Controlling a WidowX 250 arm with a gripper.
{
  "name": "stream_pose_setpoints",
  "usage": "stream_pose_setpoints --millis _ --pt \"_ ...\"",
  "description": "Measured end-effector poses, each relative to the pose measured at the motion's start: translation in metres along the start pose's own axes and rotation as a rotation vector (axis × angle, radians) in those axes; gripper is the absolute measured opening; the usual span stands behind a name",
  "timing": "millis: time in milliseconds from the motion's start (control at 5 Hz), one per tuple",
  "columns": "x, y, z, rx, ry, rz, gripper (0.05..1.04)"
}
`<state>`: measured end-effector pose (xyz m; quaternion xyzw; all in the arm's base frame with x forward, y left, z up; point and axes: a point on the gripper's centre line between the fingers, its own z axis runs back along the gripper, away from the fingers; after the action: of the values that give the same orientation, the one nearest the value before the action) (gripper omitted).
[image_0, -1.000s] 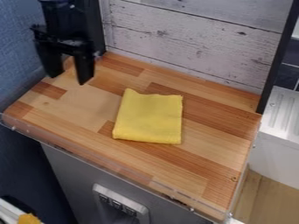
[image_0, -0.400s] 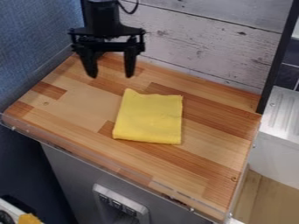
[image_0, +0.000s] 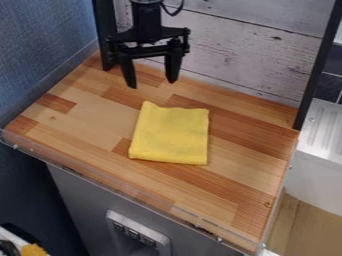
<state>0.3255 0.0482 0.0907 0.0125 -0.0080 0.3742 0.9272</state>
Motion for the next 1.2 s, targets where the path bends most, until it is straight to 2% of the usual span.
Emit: stream_pose_setpoints --millis 600,800,1200 --pt "-0.018 -0.023 -0.001 0.005 0.011 0.17 0.993" --pt "-0.021 -0.026 -0.002 0.005 0.027 0.191 0.934" --pt "-0.027 -0.025 -0.013 -0.004 0.043 0.208 0.37"
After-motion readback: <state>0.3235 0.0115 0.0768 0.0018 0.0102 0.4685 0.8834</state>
